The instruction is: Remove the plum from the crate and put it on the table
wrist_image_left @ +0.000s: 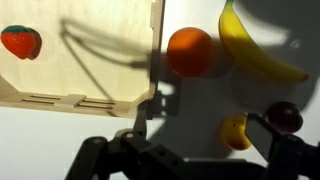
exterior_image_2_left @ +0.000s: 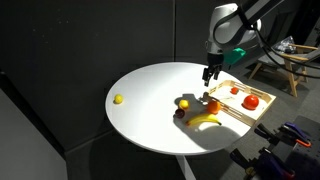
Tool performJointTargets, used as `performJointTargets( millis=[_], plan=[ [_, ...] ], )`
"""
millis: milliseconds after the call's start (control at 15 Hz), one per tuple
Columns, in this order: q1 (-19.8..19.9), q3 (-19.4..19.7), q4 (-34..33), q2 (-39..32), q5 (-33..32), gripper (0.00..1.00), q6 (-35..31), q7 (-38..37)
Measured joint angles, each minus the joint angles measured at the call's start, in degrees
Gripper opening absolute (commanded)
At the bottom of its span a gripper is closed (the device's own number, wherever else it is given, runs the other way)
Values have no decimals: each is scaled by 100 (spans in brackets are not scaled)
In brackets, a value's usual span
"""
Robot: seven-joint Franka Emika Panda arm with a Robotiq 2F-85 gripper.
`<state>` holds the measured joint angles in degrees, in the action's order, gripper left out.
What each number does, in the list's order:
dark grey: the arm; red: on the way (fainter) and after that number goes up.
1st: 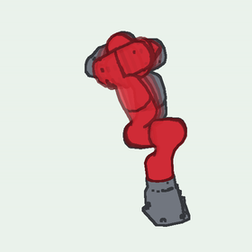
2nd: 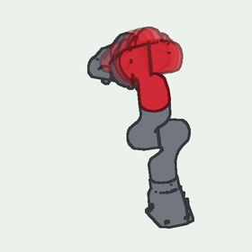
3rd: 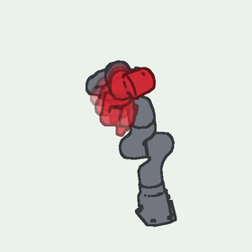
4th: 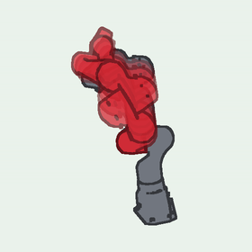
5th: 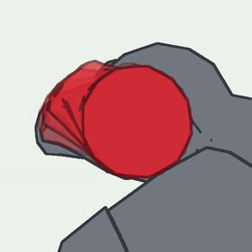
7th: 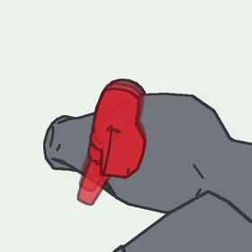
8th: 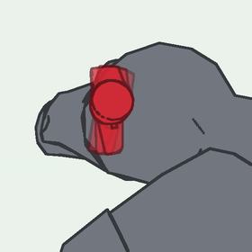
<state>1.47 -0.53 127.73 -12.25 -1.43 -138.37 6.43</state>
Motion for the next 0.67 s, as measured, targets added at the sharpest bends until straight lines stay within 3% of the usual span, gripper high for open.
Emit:
performJointTargets(
  millis=[467, 667],
  plan=[
    [38, 315, 733, 962, -1, 100, 18, -530],
    [80, 358, 925, 1279, -1, 100, 341, -531]
  ],
)
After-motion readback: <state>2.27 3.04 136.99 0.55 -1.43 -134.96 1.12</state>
